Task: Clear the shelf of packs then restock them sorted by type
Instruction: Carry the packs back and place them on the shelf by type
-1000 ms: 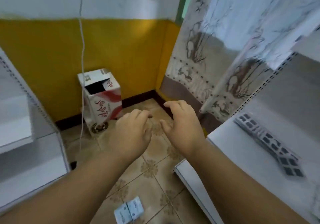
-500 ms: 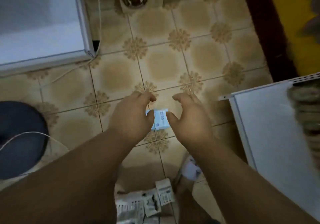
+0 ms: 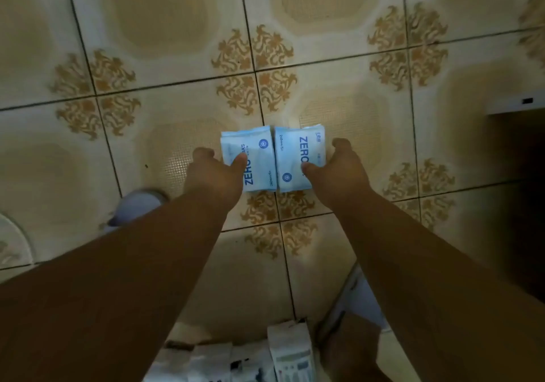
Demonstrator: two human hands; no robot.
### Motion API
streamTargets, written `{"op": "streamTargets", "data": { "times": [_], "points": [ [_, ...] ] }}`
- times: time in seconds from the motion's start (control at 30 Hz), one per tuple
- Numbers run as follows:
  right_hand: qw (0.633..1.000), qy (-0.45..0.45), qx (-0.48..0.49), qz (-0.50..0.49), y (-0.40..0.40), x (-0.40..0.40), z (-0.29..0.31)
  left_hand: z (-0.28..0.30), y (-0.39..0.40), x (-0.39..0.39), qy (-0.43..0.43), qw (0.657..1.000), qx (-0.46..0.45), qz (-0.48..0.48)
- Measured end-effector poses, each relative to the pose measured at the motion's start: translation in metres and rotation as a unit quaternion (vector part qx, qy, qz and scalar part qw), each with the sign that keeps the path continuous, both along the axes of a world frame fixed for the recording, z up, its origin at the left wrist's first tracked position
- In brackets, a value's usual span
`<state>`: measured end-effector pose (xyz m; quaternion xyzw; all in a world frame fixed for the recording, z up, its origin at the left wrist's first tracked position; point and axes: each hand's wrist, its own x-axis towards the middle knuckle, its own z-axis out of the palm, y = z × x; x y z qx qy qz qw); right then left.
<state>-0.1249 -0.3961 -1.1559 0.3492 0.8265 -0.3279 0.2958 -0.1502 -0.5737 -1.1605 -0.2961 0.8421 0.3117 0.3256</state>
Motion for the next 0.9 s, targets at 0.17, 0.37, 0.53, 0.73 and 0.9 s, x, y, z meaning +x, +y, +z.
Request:
{"op": "streamTargets", "data": {
  "times": [0.17, 0.37, 0.53, 0.73, 0.9],
  "points": [
    [0.996, 0.004, -0.039, -0.080, 0.007, -0.002, -0.039, -0.046, 0.000, 0.002, -0.039, 0.998, 0.028, 0.028],
    [0.978, 0.084, -0.093, -0.164, 0.014, -0.002, 0.062, 0.059, 0.013, -0.005, 0.016, 0.994, 0.102, 0.041],
    [0.927, 0.201, -0.206, -0.239, 0.011, -0.010, 0.263, 0.249, 0.049, -0.024, 0.027, 0.967, 0.237, 0.084],
    [0.905, 0.280, -0.241, -0.209, 0.044, -0.029, 0.521, 0.508, 0.070, -0.048, 0.072, 0.922, 0.351, 0.150],
    [0.869, 0.349, -0.291, -0.195, 0.062, -0.036, 0.698, 0.675, 0.082, -0.058, 0.048, 0.861, 0.499, 0.087]
  ]
}}
